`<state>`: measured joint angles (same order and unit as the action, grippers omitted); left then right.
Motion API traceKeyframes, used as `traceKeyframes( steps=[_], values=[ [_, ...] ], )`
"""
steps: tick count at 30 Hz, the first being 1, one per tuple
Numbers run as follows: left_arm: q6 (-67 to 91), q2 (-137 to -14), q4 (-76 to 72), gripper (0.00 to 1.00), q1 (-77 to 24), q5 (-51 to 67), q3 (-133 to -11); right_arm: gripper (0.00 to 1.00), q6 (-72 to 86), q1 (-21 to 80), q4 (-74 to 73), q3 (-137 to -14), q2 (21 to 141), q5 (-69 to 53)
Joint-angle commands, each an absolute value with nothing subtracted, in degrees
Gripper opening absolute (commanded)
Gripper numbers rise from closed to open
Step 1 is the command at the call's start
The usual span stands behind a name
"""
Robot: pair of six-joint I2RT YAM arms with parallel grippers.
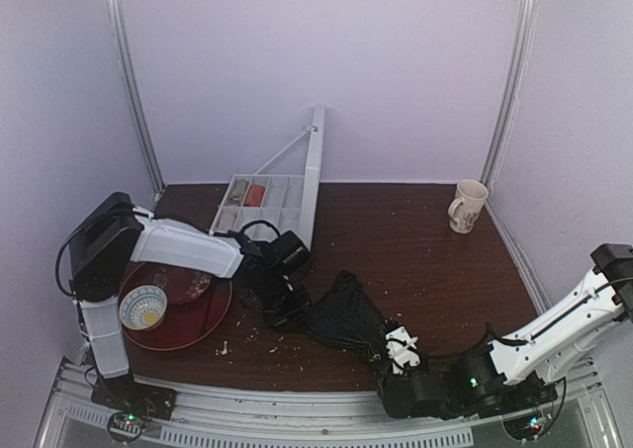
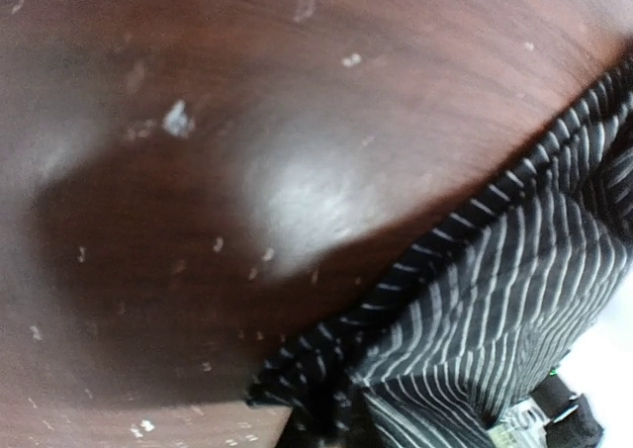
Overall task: Roll the underwear
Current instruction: Pick up the underwear from the center of the board.
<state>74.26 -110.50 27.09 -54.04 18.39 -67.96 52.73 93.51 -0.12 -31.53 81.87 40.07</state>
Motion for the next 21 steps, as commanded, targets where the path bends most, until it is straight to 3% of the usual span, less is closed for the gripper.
traceKeyframes(
  steps=[1,21],
  values=[
    [72.26,-112.25,29.33,0.0,-52.94,17.6,-68.9,0.0,53.09,93.33,-0.01,-31.0,81.15,40.96],
    [62.0,-117.79,43.67,0.0,-51.9,17.42,-91.69,0.0,56.08,94.64,3.51,-26.05,76.34,41.24]
  ],
)
